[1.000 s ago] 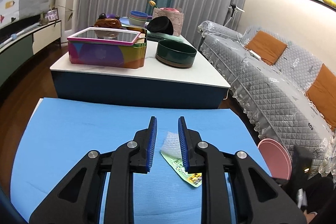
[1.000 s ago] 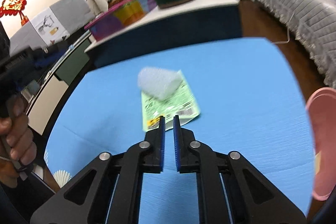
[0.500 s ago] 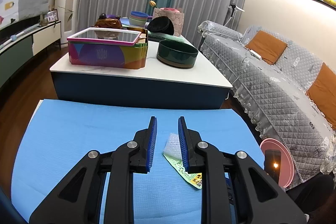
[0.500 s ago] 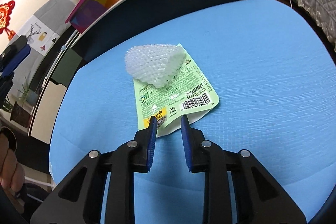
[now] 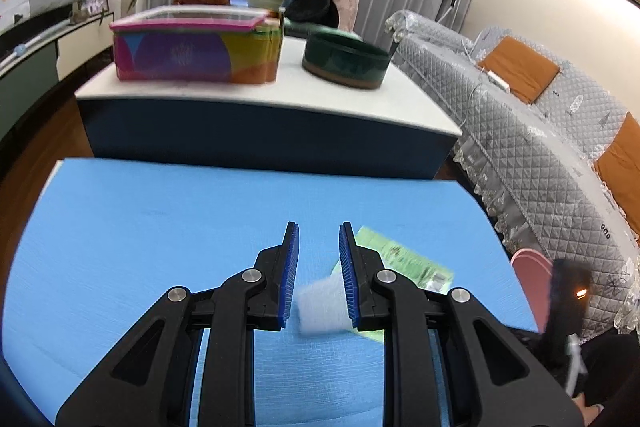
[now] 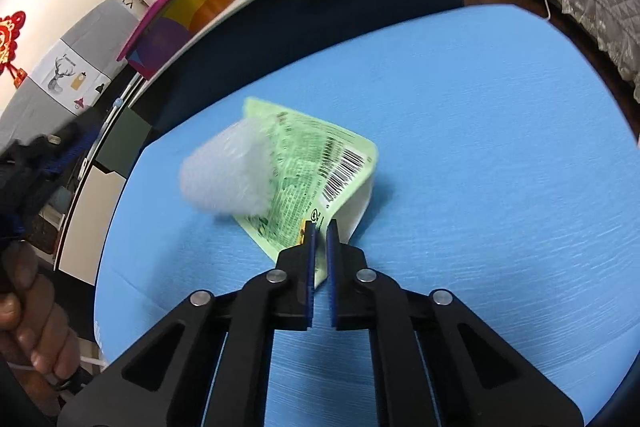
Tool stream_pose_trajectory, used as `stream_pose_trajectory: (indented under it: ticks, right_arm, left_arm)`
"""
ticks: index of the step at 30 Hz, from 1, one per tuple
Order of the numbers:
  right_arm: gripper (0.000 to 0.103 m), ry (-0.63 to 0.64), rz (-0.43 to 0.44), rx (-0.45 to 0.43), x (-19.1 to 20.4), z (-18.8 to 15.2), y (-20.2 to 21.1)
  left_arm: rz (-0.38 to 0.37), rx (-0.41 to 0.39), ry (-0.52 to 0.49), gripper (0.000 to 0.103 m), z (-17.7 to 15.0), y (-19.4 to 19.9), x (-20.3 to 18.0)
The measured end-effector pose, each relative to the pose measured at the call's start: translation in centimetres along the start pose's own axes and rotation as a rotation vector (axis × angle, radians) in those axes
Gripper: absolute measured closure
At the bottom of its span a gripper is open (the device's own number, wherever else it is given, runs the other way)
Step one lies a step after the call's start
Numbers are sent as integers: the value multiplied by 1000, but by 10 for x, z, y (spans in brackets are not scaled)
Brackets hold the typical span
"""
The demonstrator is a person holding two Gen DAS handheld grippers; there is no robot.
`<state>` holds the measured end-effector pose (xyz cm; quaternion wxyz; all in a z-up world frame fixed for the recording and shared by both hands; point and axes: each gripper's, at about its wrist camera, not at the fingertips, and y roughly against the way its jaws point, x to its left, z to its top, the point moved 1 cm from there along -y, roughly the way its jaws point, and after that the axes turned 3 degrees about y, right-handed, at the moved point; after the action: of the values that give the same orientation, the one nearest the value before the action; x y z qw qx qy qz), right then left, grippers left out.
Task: Collect trash
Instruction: 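Grasp the green printed packet with the right tool while the left tool grasps the bubble wrap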
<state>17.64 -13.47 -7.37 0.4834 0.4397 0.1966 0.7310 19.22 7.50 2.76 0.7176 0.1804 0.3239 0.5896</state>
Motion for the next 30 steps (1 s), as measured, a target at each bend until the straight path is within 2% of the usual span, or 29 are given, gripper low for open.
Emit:
stream_pose_trajectory:
  ticks: [6, 7, 8, 10, 14, 19, 24, 26, 27, 29, 30]
  right_arm:
    - [99, -29, -16, -10, -20, 4, 13]
    - [99, -35, -22, -13, -24, 4, 14]
    - [99, -43, -30, -17, -29, 5, 17]
    - [99, -62, -37, -24, -40, 4, 23]
    - [99, -80, -55, -35, -48, 6, 29]
    - [99, -85, -84, -48, -57, 5, 38]
    - [99, -99, -101, -58, -68, 3, 47]
    - [99, -95, -105, -63, -69, 2, 50]
    - [99, -93, -106, -66, -70, 2, 52]
    - [99, -86, -112, -70, -72, 2, 54]
    - [99, -86, -113, -71, -73, 2, 55]
  left_arm:
    - [-22, 98, -31, 80, -18, -24, -8]
    - [-27, 115, -42, 72, -21, -28, -10]
    - [-27, 129, -54, 60, -25, -31, -12]
    - [-12, 154, -81, 52, -34, -38, -16]
    - [10, 192, -99, 45, -44, -51, -18]
    - [-26, 218, -48, 38, -50, -58, -24]
    - [-25, 240, -37, 38, -56, -71, -39]
    - [8, 250, -58, 40, -59, -76, -46]
    - [19, 253, -64, 42, -61, -77, -47]
    - [22, 262, -68, 59, -63, -80, -48]
    - [23, 263, -70, 64, -64, -80, -48]
